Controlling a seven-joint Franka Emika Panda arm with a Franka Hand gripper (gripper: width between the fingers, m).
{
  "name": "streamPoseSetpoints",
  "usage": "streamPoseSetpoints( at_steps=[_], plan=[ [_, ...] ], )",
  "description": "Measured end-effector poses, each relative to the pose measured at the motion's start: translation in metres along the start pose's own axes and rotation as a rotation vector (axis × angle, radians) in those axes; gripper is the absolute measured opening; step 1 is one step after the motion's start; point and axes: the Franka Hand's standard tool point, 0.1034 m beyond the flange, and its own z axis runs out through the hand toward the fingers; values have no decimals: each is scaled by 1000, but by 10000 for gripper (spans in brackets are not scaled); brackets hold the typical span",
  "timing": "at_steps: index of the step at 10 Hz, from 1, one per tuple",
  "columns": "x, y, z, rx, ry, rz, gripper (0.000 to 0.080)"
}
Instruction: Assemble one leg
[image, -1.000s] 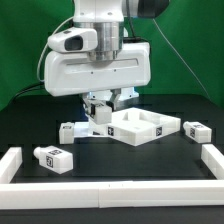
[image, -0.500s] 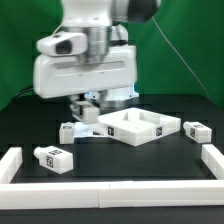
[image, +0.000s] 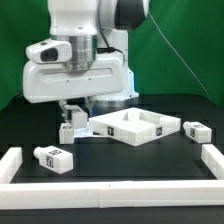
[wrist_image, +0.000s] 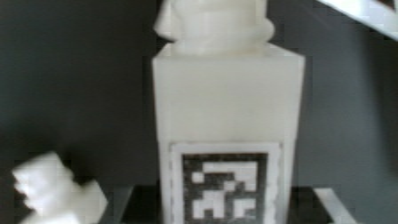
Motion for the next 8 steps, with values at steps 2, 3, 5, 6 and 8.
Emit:
streamPoseSetpoints(
  at_steps=[2,3,5,6,8],
  plan=[
    [10,-9,22,0,-7,16,286],
    [14,-14,29,0,-9,17,286],
    [13,-11,41,-5,-13,18,286],
    [13,-11,44,-6,-15,17,287],
    [13,-11,44,-6,-14,17,287]
  ],
)
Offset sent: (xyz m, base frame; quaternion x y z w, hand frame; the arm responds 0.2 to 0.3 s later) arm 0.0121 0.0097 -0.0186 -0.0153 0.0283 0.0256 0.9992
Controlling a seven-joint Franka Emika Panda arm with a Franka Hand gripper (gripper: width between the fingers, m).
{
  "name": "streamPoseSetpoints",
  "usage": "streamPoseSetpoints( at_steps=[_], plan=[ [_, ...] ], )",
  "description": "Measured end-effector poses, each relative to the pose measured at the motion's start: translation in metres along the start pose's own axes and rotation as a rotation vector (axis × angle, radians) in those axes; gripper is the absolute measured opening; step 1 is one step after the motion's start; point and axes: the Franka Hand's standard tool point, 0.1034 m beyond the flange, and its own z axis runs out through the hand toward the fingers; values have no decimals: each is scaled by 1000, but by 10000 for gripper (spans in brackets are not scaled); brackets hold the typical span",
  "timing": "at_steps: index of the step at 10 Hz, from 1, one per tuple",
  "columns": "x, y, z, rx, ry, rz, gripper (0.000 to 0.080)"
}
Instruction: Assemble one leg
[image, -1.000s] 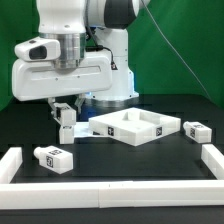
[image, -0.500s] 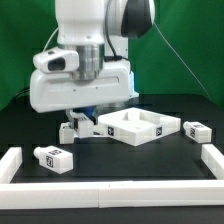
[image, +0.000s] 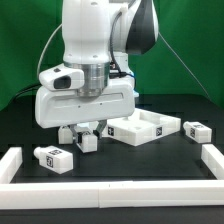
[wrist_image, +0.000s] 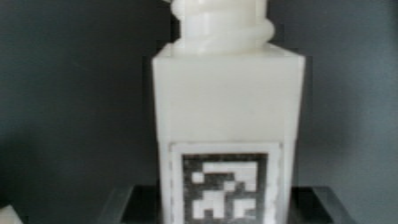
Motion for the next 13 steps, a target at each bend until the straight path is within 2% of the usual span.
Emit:
streamPoseSetpoints(
  at_steps=[1,2,3,4,6,7,9,13],
  plan=[
    [0,0,0,0,0,0,339],
    [-1,-2,-3,9,-9,-1,522],
    [-2,-6,-15,20,-14,-4,522],
    [-4,-10,-25,25,-11,-7,626],
    [-6,-28,-48,35,-4,-23,644],
    [-6,-41,-55,24,15,-56,644],
    [-11,-66,-47,-4,45,-104,649],
    [-12,-68,-44,-10,49,-125,649]
  ],
)
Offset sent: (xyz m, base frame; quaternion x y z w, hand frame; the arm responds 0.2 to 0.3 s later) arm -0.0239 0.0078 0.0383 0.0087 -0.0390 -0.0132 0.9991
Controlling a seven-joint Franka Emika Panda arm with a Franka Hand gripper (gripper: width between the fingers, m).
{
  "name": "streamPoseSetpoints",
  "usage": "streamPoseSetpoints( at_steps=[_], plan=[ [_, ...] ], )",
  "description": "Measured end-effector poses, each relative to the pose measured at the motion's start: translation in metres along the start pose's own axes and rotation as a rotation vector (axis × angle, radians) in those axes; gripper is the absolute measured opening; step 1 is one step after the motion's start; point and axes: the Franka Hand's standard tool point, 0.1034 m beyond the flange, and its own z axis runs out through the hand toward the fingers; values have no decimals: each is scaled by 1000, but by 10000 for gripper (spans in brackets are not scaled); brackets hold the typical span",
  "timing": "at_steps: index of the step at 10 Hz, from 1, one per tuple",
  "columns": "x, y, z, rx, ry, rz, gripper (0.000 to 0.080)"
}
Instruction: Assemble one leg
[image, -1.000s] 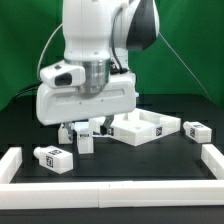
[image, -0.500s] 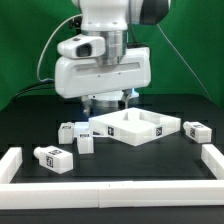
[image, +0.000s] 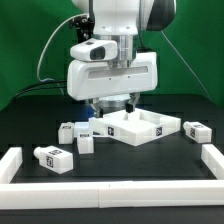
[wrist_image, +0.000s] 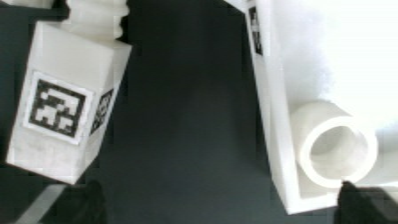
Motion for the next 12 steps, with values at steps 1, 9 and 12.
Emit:
streamPoseSetpoints(
  at_steps=[1,9,12],
  plan=[
    [-12,-5,9,-17,27,-36,649],
    [-41,-24,55,-43,27,-70,649],
    [-42,-26,59,-41,22,-62,535]
  ],
)
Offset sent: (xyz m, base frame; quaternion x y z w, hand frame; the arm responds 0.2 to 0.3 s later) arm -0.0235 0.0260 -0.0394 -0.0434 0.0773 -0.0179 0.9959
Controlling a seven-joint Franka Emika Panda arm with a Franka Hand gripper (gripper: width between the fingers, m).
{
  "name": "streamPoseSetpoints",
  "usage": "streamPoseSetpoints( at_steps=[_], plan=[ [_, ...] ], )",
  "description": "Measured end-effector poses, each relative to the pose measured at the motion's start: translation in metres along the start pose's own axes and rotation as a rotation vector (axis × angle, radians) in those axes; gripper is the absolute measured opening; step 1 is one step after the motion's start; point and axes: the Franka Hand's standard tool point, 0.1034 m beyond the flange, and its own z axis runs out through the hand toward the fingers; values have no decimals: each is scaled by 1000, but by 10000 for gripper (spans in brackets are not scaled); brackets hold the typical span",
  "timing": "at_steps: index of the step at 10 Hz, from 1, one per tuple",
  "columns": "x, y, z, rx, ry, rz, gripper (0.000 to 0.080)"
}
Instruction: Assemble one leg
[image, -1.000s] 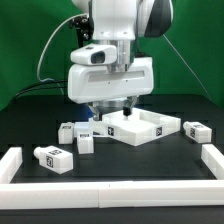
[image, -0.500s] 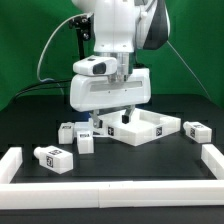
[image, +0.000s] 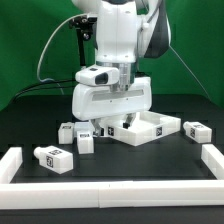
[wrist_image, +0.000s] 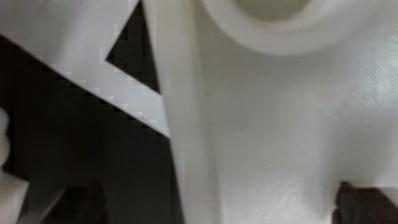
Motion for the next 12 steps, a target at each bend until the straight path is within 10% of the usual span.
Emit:
streamPoseSetpoints(
  at_steps=[4,5,9,12],
  plan=[
    [-4,2,-1,4,-6,-9,263],
    [-14,9,-7,14,-18,-8,70],
    [-26,22,-57,84,-55,76,54],
    [11,39,-101,92,-130,292,54]
  ],
)
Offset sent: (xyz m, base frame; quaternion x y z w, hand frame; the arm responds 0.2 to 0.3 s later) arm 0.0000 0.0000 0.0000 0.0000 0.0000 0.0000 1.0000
